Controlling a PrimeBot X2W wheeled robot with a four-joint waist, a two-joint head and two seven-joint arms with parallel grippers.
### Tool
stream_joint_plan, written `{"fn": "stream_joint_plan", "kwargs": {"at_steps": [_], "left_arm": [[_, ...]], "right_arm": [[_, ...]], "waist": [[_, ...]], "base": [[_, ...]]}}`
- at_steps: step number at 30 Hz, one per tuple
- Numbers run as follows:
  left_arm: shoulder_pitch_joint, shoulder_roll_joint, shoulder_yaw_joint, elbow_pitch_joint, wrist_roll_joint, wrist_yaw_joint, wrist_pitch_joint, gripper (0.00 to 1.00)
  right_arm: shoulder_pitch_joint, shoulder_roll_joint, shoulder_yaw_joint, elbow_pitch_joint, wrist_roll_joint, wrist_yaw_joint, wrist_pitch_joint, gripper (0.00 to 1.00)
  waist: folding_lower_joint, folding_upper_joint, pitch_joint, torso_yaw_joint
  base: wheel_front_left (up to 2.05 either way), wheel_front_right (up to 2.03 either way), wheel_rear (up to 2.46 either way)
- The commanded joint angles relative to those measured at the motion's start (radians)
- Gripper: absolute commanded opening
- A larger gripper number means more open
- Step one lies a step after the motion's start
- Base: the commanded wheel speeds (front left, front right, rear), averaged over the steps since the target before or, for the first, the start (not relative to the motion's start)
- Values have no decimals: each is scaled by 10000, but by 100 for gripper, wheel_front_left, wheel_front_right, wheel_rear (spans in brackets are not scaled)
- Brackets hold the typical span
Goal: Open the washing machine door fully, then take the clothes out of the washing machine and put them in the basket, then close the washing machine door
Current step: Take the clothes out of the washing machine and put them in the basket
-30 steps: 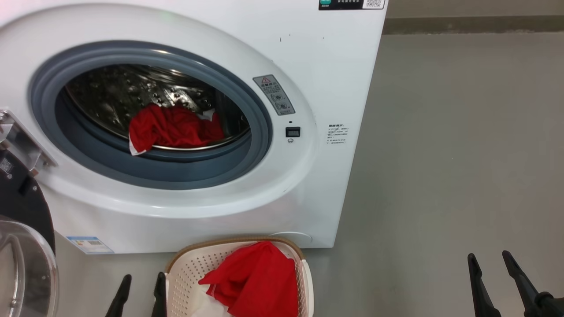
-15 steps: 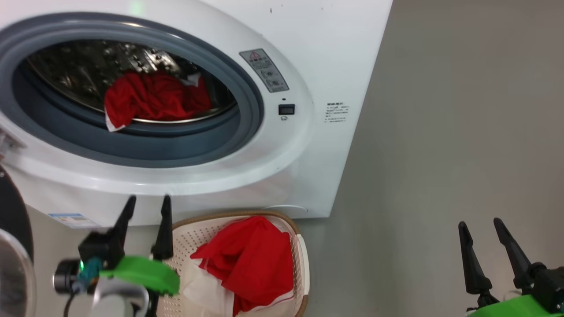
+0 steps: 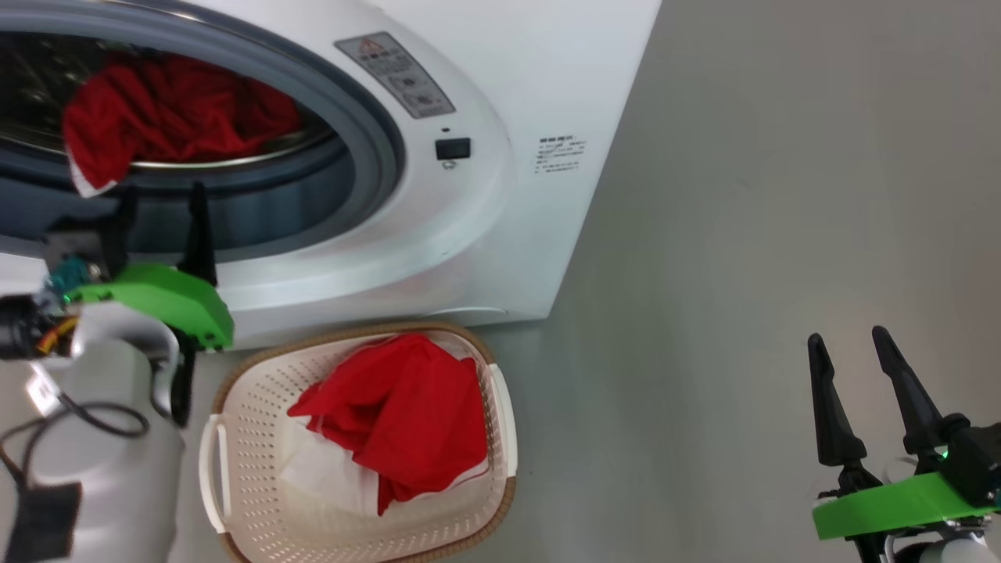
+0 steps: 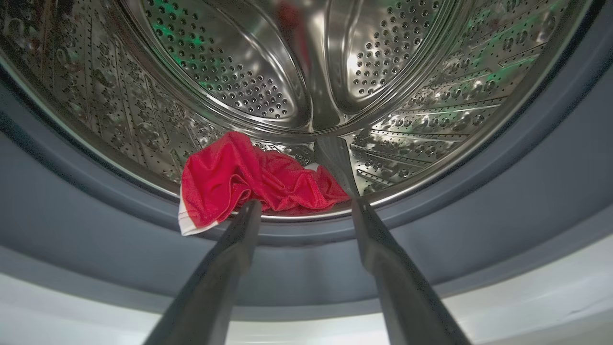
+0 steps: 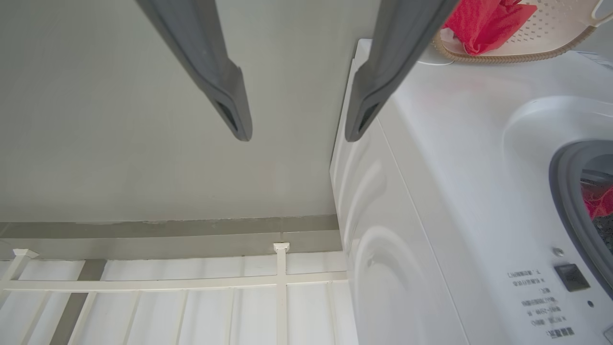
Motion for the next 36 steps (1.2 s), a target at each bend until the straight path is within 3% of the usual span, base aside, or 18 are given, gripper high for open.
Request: {"fn": "stream_joint_plan", "kwargs": {"at_steps": [1, 17, 25, 36], "left_arm": [[-209, 496, 270, -78, 54, 105, -59, 100], [-3068, 1577, 51, 2512, 426, 818, -59, 100], [-3471, 2290, -148, 3107, 631, 1222, -59, 100], [-3539, 2785, -446, 3417, 794, 1691, 34, 100]], "right_arm": [[-226, -71, 295, -245, 50, 63, -63, 100], [-869, 0, 588, -327, 81, 63, -63, 100], [-1000, 15, 876, -316, 121, 63, -63, 100], [-1055, 20, 1007, -349, 140, 63, -63, 100]], "waist": [[0, 0, 475, -319], [0, 0, 1498, -902], [0, 0, 1670, -1338], [0, 0, 1940, -1596]], "base": [[0, 0, 0], [0, 0, 0], [0, 0, 0], [0, 0, 0]]}}
